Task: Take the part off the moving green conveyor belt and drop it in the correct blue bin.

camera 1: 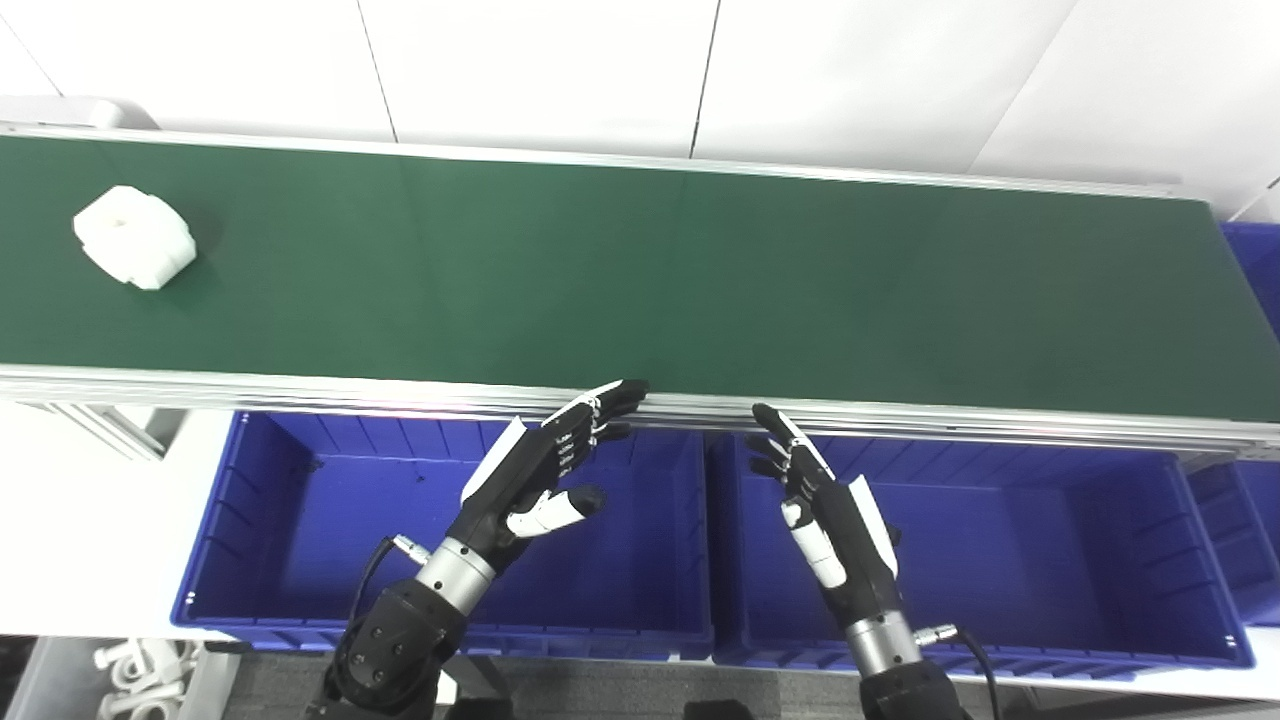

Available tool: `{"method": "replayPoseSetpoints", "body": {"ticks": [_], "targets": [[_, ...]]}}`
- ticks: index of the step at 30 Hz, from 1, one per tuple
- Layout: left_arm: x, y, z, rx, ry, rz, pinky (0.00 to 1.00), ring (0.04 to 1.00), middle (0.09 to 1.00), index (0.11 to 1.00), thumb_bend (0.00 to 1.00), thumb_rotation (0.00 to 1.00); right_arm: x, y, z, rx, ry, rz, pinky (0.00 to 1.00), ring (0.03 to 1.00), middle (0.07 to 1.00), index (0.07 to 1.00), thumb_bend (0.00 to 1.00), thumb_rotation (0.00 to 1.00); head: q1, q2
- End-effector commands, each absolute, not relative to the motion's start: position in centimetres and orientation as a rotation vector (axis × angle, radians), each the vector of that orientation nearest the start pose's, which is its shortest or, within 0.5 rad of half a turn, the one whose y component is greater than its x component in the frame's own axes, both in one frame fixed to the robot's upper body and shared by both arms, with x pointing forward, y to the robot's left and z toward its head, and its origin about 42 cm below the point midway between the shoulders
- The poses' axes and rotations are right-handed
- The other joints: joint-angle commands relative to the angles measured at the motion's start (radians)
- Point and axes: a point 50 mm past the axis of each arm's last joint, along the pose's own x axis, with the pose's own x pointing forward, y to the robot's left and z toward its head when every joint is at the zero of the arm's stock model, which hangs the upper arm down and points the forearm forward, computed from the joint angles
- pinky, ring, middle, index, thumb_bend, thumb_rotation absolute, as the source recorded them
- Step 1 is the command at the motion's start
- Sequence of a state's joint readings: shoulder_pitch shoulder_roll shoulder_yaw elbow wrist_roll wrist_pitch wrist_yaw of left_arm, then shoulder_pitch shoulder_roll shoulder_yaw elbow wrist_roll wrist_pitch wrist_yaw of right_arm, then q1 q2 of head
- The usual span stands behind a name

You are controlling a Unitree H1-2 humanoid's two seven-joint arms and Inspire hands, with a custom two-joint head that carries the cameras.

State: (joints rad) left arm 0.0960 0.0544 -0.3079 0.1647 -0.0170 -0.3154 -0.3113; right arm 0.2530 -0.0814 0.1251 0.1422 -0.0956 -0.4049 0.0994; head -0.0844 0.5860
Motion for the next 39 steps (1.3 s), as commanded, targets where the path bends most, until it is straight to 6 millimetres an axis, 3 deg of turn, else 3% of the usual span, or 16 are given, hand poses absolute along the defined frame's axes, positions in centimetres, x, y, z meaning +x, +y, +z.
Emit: {"method": "replayPoseSetpoints", "body": {"ticks": [1,39], "targets": [[22.77,13.33,5.14,-0.001,-0.101,-0.595,0.87,0.924,0.909,0.857,0.98,0.76,18.5,-21.11,3.52,-0.134,-0.092,0.212,0.82,0.88,0.939,0.919,0.85,0.98,0.002,0.001],[22.89,12.92,4.47,0.006,-0.097,-0.607,0.87,0.924,0.914,0.866,0.99,0.77,18.69,-21.65,2.88,-0.146,-0.073,0.225,0.81,0.864,0.925,0.922,0.85,0.98,0.016,-0.019]]}}
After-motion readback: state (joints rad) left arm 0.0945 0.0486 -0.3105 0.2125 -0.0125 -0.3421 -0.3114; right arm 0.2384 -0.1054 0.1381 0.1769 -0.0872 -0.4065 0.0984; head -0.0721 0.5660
